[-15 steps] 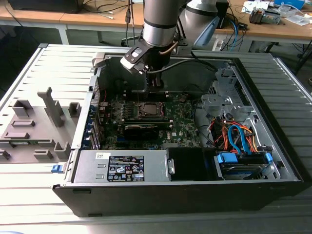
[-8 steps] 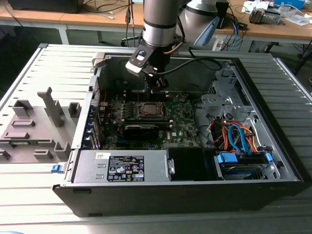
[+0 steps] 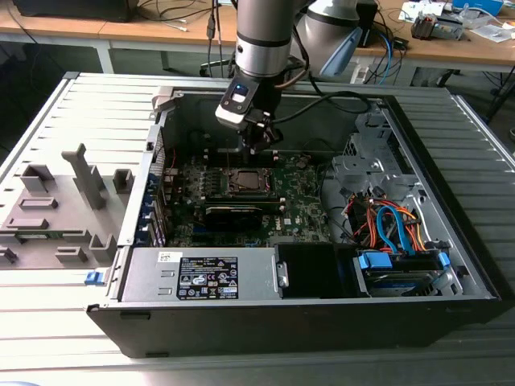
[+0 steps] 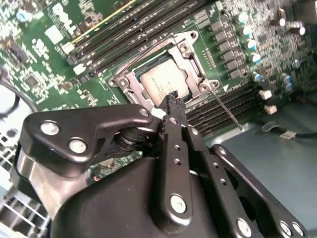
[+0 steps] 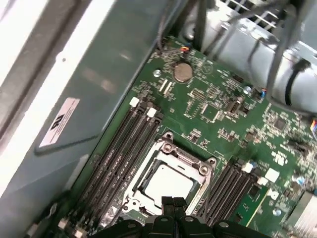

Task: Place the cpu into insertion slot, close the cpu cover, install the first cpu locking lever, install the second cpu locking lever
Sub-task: 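Install the second cpu locking lever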

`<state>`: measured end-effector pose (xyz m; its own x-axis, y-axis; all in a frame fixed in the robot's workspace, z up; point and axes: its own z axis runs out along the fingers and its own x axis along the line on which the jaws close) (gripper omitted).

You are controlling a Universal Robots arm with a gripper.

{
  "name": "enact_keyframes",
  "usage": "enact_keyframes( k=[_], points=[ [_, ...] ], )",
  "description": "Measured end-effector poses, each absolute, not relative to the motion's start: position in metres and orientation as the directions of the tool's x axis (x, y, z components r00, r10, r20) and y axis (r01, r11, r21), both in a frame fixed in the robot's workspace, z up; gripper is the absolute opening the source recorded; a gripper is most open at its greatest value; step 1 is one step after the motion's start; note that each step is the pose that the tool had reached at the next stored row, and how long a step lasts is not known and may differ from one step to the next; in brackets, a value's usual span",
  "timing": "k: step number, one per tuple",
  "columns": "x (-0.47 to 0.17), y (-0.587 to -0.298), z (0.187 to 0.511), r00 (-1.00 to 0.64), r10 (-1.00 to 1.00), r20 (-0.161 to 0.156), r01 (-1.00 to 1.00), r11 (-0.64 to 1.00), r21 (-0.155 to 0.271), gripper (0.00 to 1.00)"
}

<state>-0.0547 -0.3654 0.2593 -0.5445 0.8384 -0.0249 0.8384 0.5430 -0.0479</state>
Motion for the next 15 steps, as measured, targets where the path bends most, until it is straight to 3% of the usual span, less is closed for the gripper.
enact_keyframes(
  k=[15],
  points=[
    [-0.0545,-0.3654,0.2577,-0.816,0.578,-0.024,0.579,0.814,-0.047,0.11]
  ],
)
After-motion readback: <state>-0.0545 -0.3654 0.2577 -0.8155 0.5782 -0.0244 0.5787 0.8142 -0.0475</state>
